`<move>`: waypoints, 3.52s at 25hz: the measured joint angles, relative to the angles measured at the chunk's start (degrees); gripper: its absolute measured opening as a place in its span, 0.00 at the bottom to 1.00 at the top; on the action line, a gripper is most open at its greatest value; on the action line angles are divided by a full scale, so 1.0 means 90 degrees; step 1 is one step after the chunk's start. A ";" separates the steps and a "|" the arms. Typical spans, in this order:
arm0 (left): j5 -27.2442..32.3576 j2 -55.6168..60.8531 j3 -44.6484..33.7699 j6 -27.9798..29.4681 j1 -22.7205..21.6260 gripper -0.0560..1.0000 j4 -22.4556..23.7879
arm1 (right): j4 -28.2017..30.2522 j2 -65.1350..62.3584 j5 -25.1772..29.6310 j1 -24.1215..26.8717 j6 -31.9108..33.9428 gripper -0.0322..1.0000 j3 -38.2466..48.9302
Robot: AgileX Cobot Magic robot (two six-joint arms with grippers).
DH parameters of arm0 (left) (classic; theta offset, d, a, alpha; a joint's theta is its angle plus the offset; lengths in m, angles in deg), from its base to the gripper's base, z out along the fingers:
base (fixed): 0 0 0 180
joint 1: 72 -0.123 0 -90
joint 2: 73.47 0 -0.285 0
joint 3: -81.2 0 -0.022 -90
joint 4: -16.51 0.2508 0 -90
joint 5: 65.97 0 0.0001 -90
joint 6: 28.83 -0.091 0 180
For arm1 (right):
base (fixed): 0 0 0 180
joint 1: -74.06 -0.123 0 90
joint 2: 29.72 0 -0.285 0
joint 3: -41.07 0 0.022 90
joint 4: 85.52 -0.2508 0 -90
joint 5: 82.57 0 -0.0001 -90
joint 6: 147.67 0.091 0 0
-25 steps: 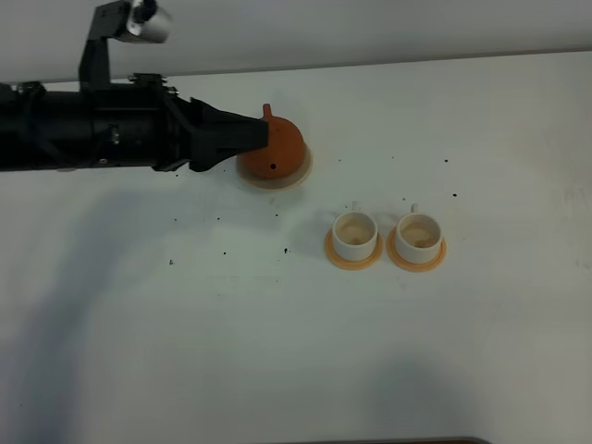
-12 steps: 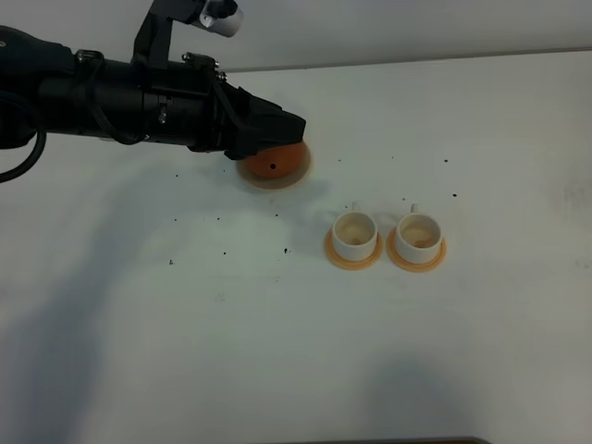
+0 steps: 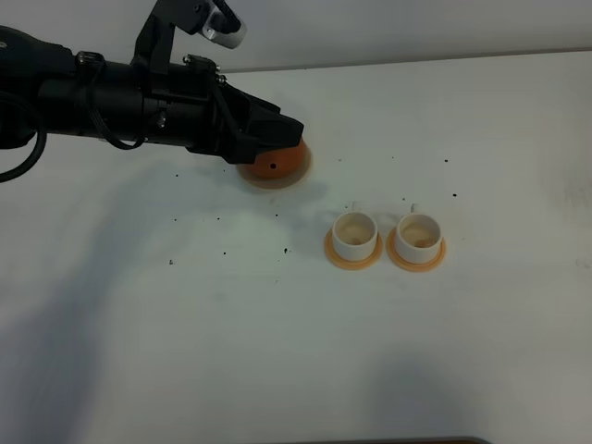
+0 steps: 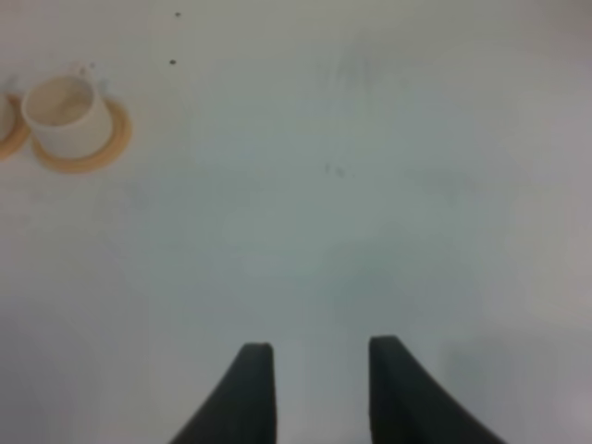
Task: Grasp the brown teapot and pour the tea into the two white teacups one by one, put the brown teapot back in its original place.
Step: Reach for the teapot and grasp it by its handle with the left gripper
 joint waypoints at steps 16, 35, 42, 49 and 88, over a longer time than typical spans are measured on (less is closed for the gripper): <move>-0.0246 -0.0803 0.1707 0.2041 0.0000 0.46 0.1936 | -0.0361 -0.0640 -0.0003 0.0318 0.0019 0.27 0.0001; 0.0281 -0.4235 0.6113 0.5994 0.0962 0.46 0.5664 | -0.0840 -0.0588 -0.0003 0.0318 0.0019 0.27 0.0001; 0.0099 -0.4710 0.6271 0.6990 0.0962 0.45 0.6922 | -0.0840 -0.0588 -0.0003 0.0318 0.0024 0.27 0.0001; -0.0027 -0.4717 0.6290 0.8112 0.0962 0.45 0.7913 | -0.0840 -0.0588 -0.0003 0.0318 0.0024 0.27 0.0001; -0.0330 -0.5307 0.6290 0.8780 0.0588 0.50 0.8339 | -0.0840 -0.0588 -0.0003 0.0318 0.0024 0.27 0.0001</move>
